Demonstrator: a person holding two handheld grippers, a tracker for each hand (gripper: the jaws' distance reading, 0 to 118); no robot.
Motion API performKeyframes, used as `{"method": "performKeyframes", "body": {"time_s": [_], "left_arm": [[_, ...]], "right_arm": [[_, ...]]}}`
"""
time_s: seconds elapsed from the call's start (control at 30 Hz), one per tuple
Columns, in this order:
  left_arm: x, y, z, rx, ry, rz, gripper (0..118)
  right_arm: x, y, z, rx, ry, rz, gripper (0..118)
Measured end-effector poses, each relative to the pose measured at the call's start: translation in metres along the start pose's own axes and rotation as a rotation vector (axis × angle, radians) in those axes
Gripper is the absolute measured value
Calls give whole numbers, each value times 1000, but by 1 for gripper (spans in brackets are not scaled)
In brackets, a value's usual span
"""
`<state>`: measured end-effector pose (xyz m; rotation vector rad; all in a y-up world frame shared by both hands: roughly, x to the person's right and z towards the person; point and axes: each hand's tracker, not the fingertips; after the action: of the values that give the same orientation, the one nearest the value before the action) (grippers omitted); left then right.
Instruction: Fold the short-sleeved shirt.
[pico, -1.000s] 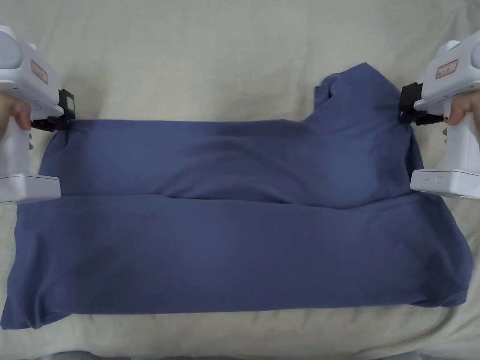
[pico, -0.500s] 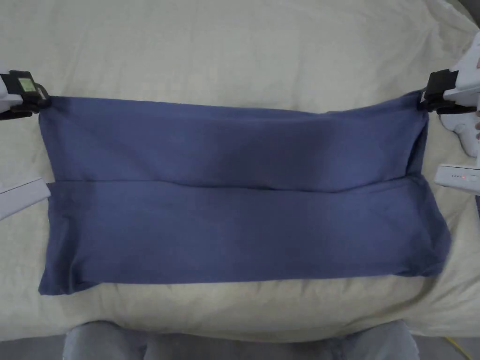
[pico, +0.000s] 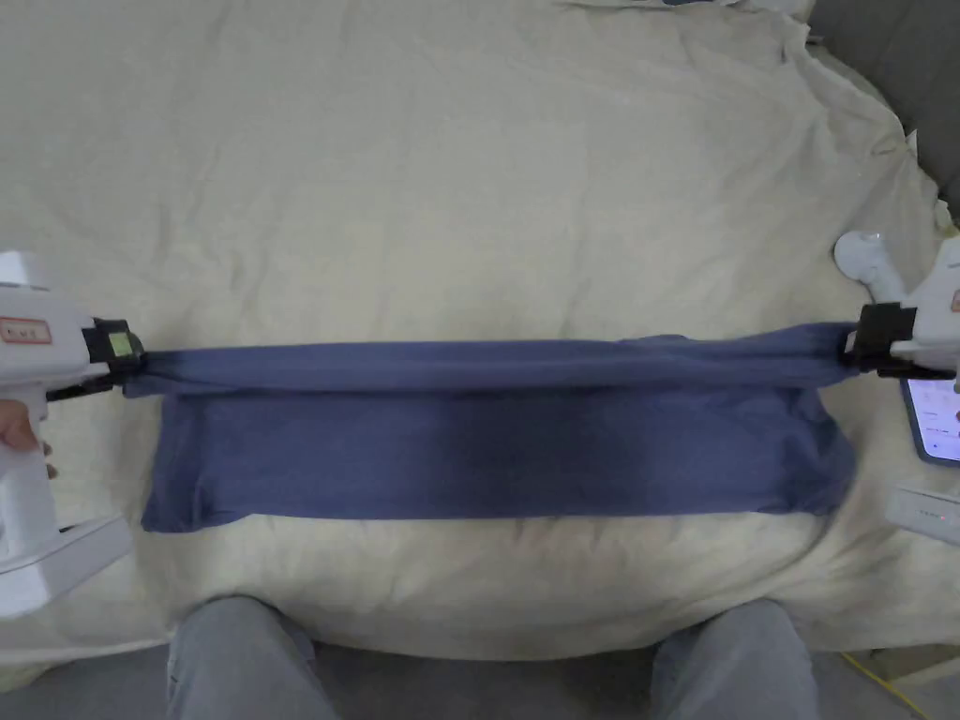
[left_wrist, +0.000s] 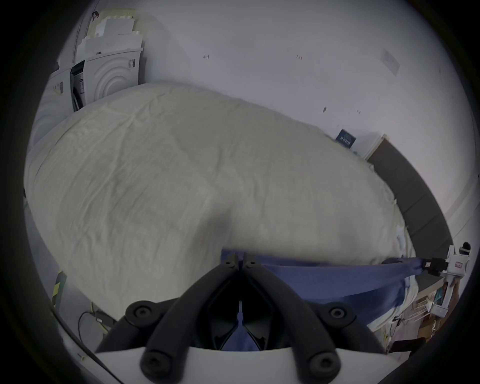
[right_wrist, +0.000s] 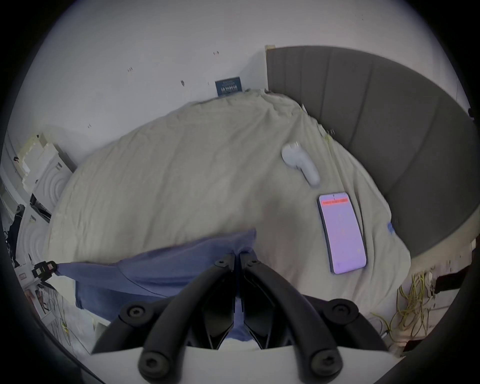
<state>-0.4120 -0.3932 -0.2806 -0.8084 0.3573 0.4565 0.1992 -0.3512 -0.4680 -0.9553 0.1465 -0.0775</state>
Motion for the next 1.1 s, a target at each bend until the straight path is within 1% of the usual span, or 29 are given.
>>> {"method": "performKeyframes", "body": {"time_s": [0.1, 0.2, 0.3, 0.4, 0.43, 0.47, 0.5, 0.53, 0.57, 0.6, 0.63, 0.67, 0.73, 0.77, 0.83, 0.9, 1.0, 1.07, 1.1], "left_arm": [[-4, -30, -14, -79, 62, -48, 0], [-7, -53, -29, -148, 98, -32, 0], [-5, -67, -32, -146, 112, -15, 0], [-1, -61, -28, -134, 124, -2, 0], [0, -59, -27, -138, 129, -14, 3], [0, -58, -24, -137, 142, -36, 12], [0, -54, -19, -139, 147, -54, 31], [0, -50, -15, -133, 171, -60, 52], [-3, -44, -8, -111, 189, -63, 76], [-5, -37, 1, -81, 197, -54, 100], [-6, -30, 8, -44, 207, -40, 111], [-6, -21, 18, 4, 209, -32, 115], [2, -6, 37, 91, 192, -27, 115], [8, 1, 47, 131, 174, -29, 115], [28, 6, 61, 216, 141, -45, 115], [49, 2, 71, 302, 101, -56, 115], [76, -16, 80, 465, 1, -75, 113], [93, -32, 81, 535, 22, -101, 107], [101, -39, 83, 567, 20, -130, 98]], "right_arm": [[4, -28, -16, -67, -17, -24, 2], [7, -50, -33, -120, -50, -26, 2], [10, -62, -47, -148, -73, -28, 2], [12, -65, -53, -152, -81, -45, 2], [11, -64, -52, -149, -81, -42, 3], [11, -63, -50, -143, -83, -37, 7], [9, -59, -45, -141, -95, -15, 28], [9, -55, -40, -145, -112, 18, 54], [10, -50, -34, -148, -154, 58, 79], [9, -45, -23, -116, -183, 100, 94], [9, -40, -12, -63, -194, 131, 94], [8, -33, 1, -6, -209, 157, 94], [5, -21, 26, 94, -228, 169, 94], [4, -17, 39, 165, -212, 168, 94], [-4, -13, 62, 301, -164, 168, 94], [-13, -19, 81, 468, -106, 148, 94], [-29, -37, 96, 641, -12, 128, 94], [-38, -53, 97, 713, 18, 148, 94], [-44, -62, 97, 749, 11, 166, 94]]}}
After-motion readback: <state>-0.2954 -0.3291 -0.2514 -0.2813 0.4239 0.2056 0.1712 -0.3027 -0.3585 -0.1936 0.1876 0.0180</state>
